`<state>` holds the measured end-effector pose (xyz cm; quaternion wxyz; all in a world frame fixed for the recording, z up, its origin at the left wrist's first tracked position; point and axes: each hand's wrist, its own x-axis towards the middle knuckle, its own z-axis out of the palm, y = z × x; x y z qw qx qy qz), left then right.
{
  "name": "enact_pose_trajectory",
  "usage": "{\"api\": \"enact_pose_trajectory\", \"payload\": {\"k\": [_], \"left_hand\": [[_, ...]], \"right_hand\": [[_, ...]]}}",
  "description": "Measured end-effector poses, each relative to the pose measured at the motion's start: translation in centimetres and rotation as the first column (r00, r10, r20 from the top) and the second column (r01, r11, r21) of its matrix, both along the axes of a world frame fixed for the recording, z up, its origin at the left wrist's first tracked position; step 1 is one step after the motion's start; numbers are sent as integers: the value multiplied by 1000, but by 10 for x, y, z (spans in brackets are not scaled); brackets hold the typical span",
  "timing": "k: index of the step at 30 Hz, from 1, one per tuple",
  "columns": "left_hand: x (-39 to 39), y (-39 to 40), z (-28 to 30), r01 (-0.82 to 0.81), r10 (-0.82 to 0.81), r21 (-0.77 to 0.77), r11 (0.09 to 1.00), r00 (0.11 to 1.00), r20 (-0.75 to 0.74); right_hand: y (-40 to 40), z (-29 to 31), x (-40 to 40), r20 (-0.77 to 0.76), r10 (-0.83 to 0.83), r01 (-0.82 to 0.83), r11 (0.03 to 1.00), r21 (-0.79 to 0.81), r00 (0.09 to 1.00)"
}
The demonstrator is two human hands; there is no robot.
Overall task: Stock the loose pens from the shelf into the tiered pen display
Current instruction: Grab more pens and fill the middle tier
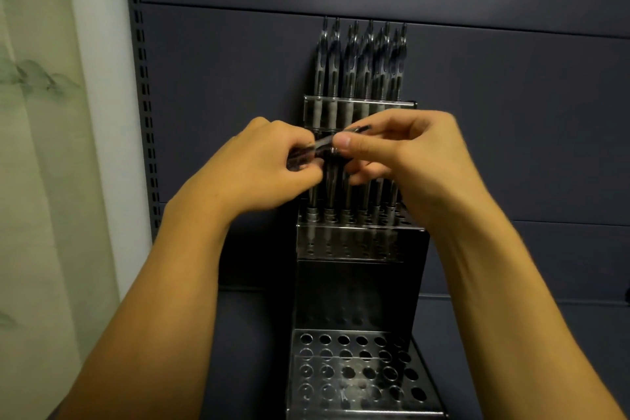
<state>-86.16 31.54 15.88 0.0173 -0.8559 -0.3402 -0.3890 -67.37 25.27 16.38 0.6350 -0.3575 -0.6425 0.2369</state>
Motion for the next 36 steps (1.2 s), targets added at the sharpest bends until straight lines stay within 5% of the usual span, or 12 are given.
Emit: {"api": "enact_pose_trajectory", "payload": {"k": [11, 22, 31, 36], "left_hand": [[-21, 14, -3, -110, 109, 7, 994, 991, 76], [-10, 14, -5, -68, 68, -8, 998, 998, -8], [-10, 12, -4, -60, 60, -42, 997, 998, -11], [-12, 12, -4, -48, 48, -55, 997, 999, -4]], "right_hand": [[-11, 13, 42, -229, 26, -4, 995, 96, 973], [6, 7, 52, 18, -396, 392, 914, 103, 918], [6, 3, 42, 403, -383, 445, 893, -68, 831], [3, 5, 39, 480, -392, 489, 867, -92, 785]]}}
